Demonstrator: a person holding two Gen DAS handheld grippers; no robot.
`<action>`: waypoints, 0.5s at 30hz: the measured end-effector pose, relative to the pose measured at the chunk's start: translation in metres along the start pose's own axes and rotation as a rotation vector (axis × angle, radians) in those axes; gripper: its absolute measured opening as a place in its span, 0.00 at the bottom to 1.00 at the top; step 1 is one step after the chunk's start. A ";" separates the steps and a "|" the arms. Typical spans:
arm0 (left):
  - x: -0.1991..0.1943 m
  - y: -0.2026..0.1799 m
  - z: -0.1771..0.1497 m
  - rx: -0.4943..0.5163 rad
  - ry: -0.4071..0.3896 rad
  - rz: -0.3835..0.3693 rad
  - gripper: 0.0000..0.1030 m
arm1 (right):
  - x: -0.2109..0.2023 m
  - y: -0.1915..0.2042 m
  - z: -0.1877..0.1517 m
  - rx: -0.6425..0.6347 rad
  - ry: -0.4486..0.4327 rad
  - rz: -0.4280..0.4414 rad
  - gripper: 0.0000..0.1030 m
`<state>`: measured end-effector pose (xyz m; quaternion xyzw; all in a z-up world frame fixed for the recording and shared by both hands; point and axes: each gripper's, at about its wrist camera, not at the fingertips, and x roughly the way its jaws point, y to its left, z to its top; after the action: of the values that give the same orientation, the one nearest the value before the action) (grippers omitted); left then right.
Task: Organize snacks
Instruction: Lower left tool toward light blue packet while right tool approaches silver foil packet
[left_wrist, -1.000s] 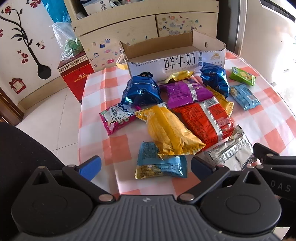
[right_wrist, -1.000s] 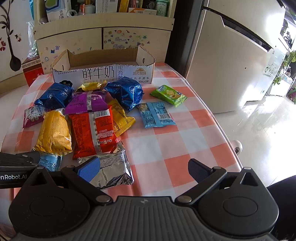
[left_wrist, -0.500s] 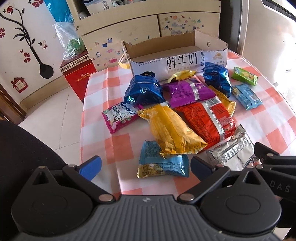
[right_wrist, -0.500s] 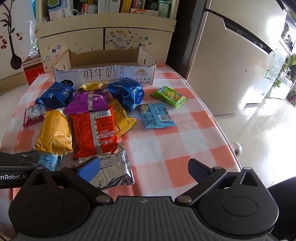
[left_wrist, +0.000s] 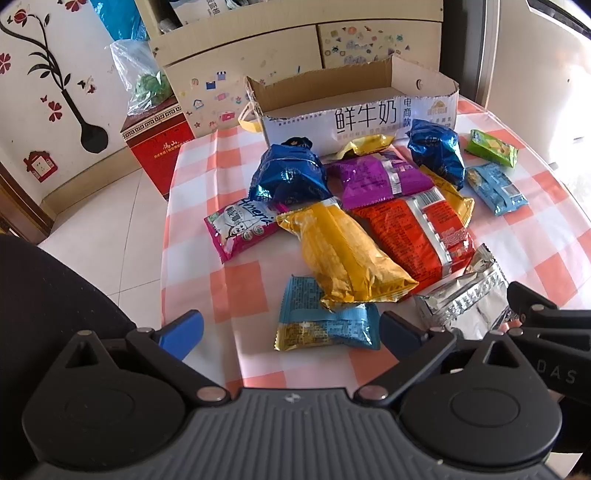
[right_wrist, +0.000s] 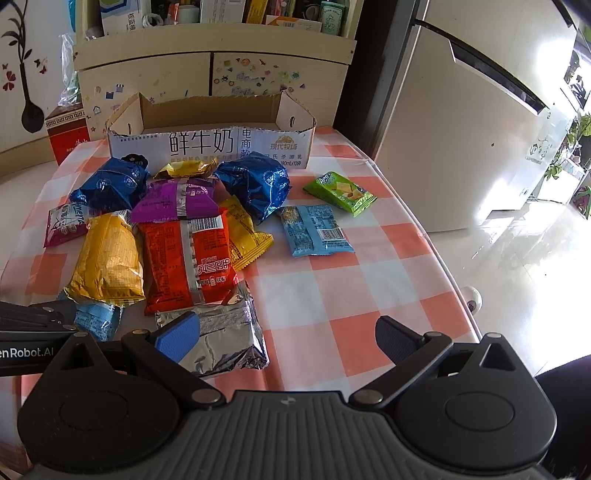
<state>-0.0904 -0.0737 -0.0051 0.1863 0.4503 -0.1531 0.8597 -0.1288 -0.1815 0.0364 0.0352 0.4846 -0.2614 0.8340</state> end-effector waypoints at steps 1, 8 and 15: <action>0.000 0.000 0.000 0.000 0.000 0.001 0.96 | 0.000 0.000 0.000 -0.001 -0.001 -0.001 1.00; -0.001 0.008 0.003 -0.033 -0.012 -0.056 0.97 | -0.005 -0.005 0.002 0.023 -0.036 0.037 1.00; 0.001 0.030 0.015 -0.080 -0.041 -0.082 0.98 | -0.009 -0.030 0.006 0.172 -0.077 0.143 1.00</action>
<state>-0.0667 -0.0542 0.0074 0.1300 0.4458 -0.1736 0.8685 -0.1413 -0.2060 0.0529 0.1311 0.4242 -0.2430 0.8624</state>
